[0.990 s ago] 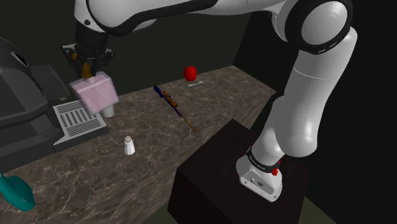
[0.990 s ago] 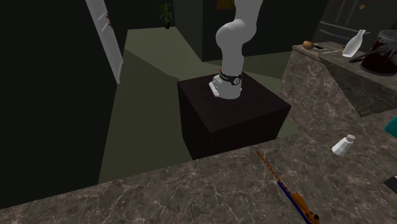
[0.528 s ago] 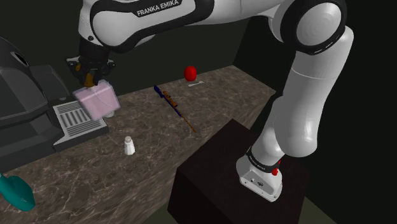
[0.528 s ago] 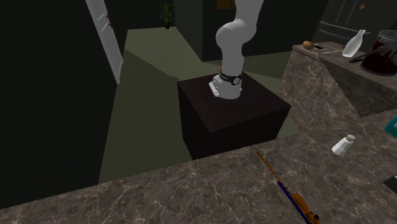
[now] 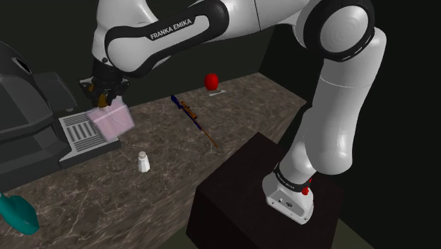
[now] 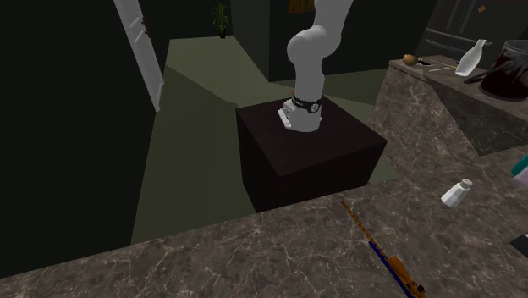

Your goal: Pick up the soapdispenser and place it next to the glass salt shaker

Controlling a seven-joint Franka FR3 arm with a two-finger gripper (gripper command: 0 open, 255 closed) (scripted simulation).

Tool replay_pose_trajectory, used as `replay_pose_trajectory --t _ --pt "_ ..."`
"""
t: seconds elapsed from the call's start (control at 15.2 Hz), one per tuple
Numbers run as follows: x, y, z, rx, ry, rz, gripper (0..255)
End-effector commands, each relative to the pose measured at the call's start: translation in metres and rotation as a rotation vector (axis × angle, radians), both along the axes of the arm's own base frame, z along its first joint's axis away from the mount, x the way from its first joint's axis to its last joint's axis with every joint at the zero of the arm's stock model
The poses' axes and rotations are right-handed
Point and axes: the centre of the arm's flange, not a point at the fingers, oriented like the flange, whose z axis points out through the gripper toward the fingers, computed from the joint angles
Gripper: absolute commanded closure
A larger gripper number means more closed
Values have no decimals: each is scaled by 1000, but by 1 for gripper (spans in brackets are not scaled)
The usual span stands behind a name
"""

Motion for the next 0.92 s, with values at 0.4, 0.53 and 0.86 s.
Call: replay_pose_trajectory --t 0.4,0.53,0.86 --pt "0 1 -42 1 -1 0 255" --pt "0 1 -53 1 -1 0 255" --pt "0 1 -79 1 -1 0 255"
